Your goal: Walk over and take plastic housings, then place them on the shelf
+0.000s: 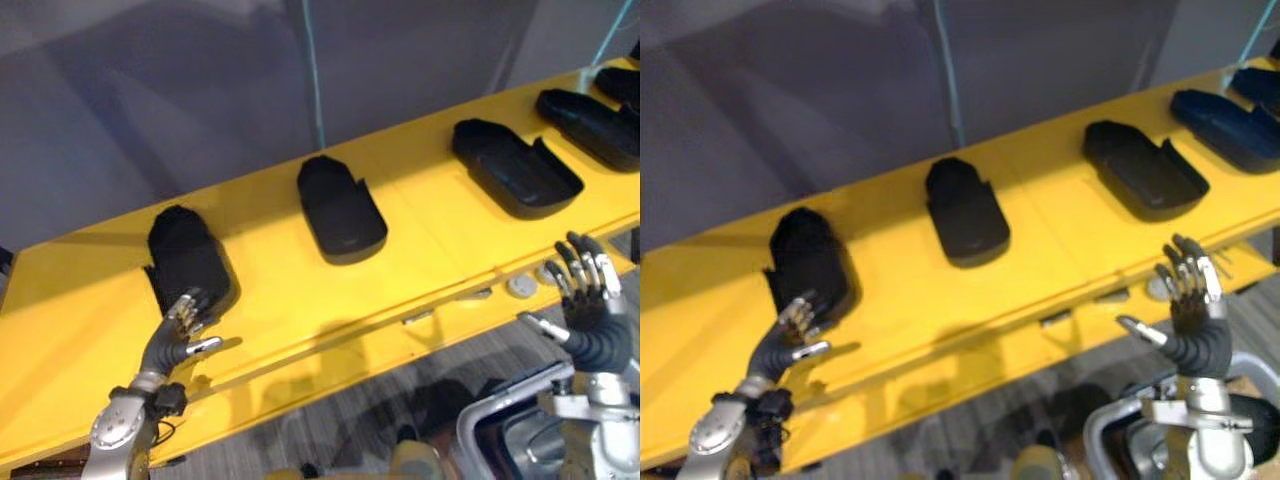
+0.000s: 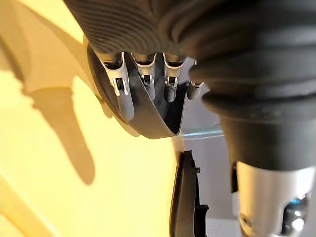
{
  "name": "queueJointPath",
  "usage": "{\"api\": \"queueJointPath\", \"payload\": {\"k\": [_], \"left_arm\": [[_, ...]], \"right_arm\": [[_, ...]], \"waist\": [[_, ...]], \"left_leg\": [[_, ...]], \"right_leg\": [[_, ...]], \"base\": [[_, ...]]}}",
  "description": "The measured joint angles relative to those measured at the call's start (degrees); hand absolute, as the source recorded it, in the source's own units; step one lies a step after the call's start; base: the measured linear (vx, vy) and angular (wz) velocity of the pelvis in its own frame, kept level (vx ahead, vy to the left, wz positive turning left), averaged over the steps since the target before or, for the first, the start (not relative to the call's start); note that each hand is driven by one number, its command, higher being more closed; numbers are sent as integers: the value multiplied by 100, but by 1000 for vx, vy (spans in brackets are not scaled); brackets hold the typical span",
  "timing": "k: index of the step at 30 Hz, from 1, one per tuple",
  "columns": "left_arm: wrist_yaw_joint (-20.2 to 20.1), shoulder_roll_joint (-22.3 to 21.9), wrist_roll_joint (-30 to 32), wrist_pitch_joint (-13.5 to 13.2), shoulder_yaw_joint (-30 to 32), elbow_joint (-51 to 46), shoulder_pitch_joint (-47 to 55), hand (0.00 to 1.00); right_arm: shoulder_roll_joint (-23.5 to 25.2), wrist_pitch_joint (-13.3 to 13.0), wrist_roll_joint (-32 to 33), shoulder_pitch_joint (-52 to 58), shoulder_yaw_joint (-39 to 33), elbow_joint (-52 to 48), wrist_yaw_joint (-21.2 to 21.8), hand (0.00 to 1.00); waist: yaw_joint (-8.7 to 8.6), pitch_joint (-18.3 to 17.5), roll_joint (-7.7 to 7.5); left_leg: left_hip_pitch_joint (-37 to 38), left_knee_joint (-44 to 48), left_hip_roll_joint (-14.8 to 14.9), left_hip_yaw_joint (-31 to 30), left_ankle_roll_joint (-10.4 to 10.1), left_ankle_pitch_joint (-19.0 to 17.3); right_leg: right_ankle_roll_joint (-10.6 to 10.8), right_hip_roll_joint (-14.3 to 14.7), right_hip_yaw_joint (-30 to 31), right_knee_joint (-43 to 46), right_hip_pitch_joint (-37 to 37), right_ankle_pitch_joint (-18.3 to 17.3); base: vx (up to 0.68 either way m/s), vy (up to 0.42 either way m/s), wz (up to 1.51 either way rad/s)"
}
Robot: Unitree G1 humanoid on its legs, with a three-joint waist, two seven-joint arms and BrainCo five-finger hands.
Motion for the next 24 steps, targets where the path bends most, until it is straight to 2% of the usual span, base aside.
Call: {"api": "queueJointPath", "payload": {"k": [1, 4, 9, 12, 15, 17, 20, 21, 22, 23, 24], "left_arm": [[-19, -2, -47, -50, 1, -46, 27, 0], [-400, -4, -268, -211, 54, -513, 213, 0], [-1356, -113, -1223, -676, 661, -1537, 338, 0], [-1565, -155, -1384, -780, 718, -1826, 341, 0], [-1610, -160, -1425, -798, 742, -2028, 342, 0], [-1571, -162, -1419, -846, 782, -2097, 338, 0], [-1213, -213, -1407, -1203, 1098, -2139, 270, 0], [-889, -290, -1349, -1420, 1228, -2157, 240, 0], [-733, -355, -1326, -1497, 1295, -2181, 212, 0], [-295, -527, -1226, -1712, 1395, -2241, 179, 0], [309, -698, -891, -1922, 1440, -2278, 107, 0]], "right_arm": [[5, 0, 1, 2, 0, 0, 10, 0], [23, -3, 17, -8, -6, -12, 146, 0], [27, -3, 56, -139, -5, -26, 256, 0], [34, -2, 54, -238, -6, -41, 254, 0], [60, 1, 53, -305, -5, -55, 258, 0], [82, 1, 53, -321, -4, -55, 258, 0], [98, -8, 53, -550, 7, -65, 258, 0], [101, -32, 55, -691, 37, -65, 259, 0], [102, -51, 55, -757, 64, -66, 259, 0], [110, -90, 56, -886, 157, -72, 266, 0], [128, -140, 48, -994, 305, -78, 265, 0]], "waist": [[-1, 13, -16], [4, 73, -66], [27, 87, 26], [68, 39, 103], [131, 12, 144], [127, 4, 142], [140, -5, 142], [150, -13, 142], [155, -14, 141], [189, -48, 135], [253, -116, 124]], "left_leg": [[0, 0, 2, 0, 0, 0], [-10, -8, 4, 1, -1, 0], [-11, -22, 4, 1, -2, 2], [-9, -20, 17, 1, -1, 3], [-6, 4, 39, -23, -1, 7], [-3, 23, 51, -88, -1, 7], [-7, 51, 57, -182, -1, 10], [-8, 51, 60, -205, -4, 14], [-8, 51, 60, -231, -8, 19], [-33, 50, 60, -278, -17, 28], [-83, 53, 59, -308, -16, 45]], "right_leg": [[-2, 2, 1, 4, -1, -2], [-8, 2, 7, 26, -25, -13], [14, -9, 3, 93, -64, -41], [22, 3, -8, 84, -59, -46], [22, 19, -63, 52, -36, -45], [22, 19, -156, -2, 44, -45], [23, 23, -231, -80, 140, -42], [23, 24, -278, -148, 193, -18], [19, 28, -300, -195, 226, 8], [29, 38, -315, -258, 245, 60], [31, 41, -337, -325, 245, 102]], "base": [[0, 0, 0], [0, 0, 0], [0, 0, 0], [0, 0, 0], [8, -5, 4], [3, -10, 17], [-5, 0, 15], [-9, 8, 10], [-14, 9, 13], [-14, 4, 13], [-15, 1, 12]]}}
